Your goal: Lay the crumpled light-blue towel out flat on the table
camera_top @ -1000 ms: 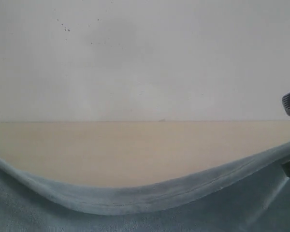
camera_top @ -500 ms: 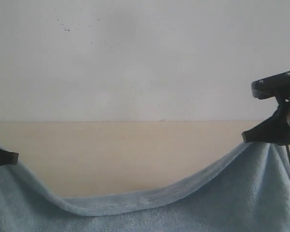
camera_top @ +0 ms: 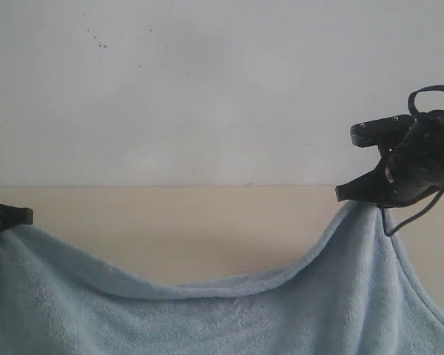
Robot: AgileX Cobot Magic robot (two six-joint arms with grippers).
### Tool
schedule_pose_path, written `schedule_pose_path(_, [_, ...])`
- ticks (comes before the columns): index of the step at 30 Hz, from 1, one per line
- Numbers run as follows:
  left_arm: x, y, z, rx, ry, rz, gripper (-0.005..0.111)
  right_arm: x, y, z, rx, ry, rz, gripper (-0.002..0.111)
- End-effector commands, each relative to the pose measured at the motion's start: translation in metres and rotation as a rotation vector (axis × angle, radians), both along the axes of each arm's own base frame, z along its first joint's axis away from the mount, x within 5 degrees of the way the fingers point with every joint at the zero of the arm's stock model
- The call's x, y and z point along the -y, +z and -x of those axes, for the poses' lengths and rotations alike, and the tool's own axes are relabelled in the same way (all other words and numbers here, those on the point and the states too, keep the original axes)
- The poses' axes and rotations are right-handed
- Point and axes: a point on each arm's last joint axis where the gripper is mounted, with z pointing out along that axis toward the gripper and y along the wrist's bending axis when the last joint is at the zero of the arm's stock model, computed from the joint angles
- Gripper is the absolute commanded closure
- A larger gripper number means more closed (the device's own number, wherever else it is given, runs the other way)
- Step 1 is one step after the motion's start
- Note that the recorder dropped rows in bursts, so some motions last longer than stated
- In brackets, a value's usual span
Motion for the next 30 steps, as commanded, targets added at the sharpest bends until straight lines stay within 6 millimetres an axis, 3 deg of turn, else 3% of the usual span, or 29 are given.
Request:
schedule_pose_path(1, [-0.015,-0.009,0.002,-0.022,0.076,0.035,0.064,0.002,0.004,-0.005,0.015,0.029,-0.004,0.058])
schedule_pose_path(2, [-0.019,-0.012,0.003,-0.031,0.111,0.049,0.055,0.003,0.003,-0.004,0.004,0.025,0.004,0.050])
schedule_pose_path(4, [-0.023,-0.017,0.007,-0.064,0.187,0.051,0.044,0.007,0.002,-0.002,-0.022,0.000,0.021,0.051])
schedule_pose_path(8, [-0.023,-0.020,0.017,-0.088,0.196,0.051,0.044,0.010,0.003,0.008,-0.054,-0.006,0.049,0.076])
schedule_pose_path(13, [-0.012,-0.017,0.030,-0.044,0.115,0.133,0.059,0.014,0.011,0.032,-0.055,0.027,0.066,0.107])
schedule_pose_path(20, [-0.002,0.011,0.047,0.076,0.055,0.218,0.079,0.023,0.000,0.091,-0.116,0.078,0.068,0.108])
schedule_pose_path(25, [0.010,0.030,0.060,0.177,-0.025,0.318,0.080,0.027,-0.018,0.127,-0.176,0.096,0.054,0.108])
schedule_pose_path(30, [0.020,0.034,0.071,0.218,-0.095,0.399,0.080,0.033,-0.044,0.155,-0.283,0.095,0.068,0.108])
